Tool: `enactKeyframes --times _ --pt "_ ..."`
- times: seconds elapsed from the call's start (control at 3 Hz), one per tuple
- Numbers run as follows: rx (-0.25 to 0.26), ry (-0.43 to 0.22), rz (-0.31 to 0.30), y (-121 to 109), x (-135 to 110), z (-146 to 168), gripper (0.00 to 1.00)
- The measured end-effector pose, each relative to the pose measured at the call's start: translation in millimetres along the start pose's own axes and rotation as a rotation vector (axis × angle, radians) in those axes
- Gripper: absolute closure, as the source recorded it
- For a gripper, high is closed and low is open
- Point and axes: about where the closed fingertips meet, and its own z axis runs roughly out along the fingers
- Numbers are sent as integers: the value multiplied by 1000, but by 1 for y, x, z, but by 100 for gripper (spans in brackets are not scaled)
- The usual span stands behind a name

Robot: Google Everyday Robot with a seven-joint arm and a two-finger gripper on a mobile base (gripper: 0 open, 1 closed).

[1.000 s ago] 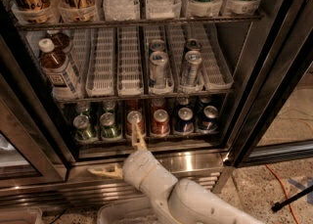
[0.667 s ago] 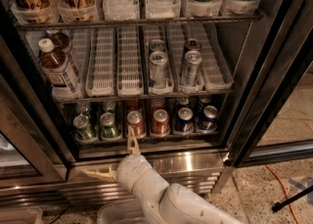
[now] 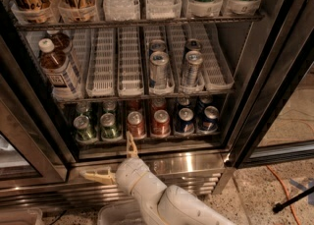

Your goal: Pick green can from bottom shelf of fridge

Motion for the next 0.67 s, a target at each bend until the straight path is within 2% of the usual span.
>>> enactKeyframes --times 0.67 --pt "-44 18 -44 11 20 25 0"
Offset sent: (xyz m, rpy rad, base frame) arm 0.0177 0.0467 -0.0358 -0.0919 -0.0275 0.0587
